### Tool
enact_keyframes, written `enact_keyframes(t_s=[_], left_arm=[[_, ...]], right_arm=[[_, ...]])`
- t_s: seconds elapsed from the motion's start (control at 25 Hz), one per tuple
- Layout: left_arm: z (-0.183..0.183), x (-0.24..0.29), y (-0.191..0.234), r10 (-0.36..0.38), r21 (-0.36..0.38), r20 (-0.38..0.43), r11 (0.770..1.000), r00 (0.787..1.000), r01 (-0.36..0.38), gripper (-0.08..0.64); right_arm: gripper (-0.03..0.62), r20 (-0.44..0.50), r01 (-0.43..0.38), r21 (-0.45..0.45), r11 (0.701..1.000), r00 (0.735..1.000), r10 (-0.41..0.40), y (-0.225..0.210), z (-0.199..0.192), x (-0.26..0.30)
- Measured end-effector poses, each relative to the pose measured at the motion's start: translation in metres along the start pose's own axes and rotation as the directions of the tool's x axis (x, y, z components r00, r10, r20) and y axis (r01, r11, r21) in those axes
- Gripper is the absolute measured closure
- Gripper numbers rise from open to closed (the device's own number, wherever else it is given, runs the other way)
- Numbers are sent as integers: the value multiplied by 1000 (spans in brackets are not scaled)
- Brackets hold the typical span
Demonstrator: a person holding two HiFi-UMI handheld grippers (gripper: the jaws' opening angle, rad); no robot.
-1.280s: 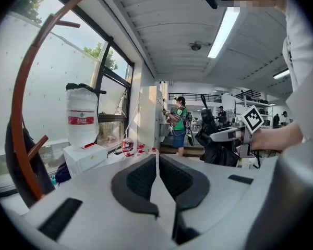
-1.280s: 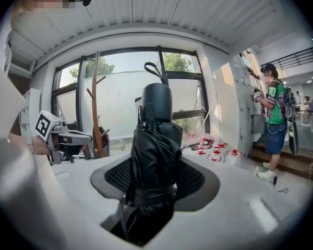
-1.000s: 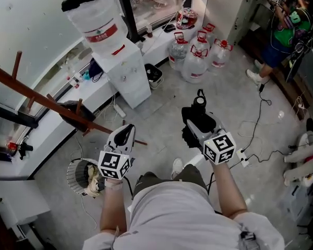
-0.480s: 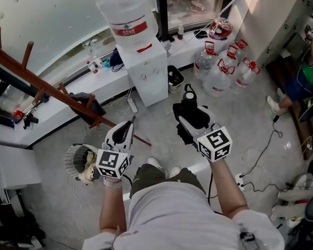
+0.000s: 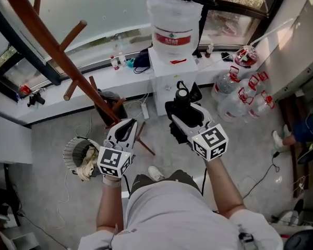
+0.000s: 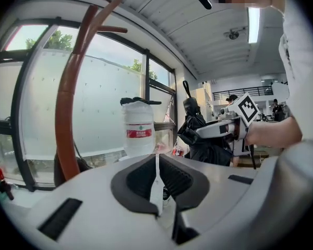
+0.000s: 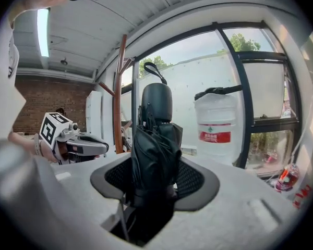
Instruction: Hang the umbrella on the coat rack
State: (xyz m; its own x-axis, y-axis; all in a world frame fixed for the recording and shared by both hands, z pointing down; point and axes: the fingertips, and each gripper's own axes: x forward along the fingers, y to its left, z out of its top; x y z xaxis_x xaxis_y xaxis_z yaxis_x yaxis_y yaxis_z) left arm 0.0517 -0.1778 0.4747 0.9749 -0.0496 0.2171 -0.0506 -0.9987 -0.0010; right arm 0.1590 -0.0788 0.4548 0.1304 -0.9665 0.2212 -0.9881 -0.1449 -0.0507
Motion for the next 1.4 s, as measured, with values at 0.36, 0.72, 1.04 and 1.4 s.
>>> enact_keyframes(t_s=[0.36,0.72,1.04,1.4], left_arm=[[14,-13,63,99,-17,27,995,995,-99,540],[42,-16,85,194,-8,53,981,980,-194,540],[70,1,87,280,-11,69,960,958,-280,540],[94,2,95,378,6,88,925,922,-380,540]], right_arm=[[370,19,-142,-93,985,989,144,28,62,79],[370,45,-221,-190,957,971,233,40,127,110],[370,78,-319,-237,918,935,345,39,175,129],[370,99,-412,-291,863,885,456,56,214,141]])
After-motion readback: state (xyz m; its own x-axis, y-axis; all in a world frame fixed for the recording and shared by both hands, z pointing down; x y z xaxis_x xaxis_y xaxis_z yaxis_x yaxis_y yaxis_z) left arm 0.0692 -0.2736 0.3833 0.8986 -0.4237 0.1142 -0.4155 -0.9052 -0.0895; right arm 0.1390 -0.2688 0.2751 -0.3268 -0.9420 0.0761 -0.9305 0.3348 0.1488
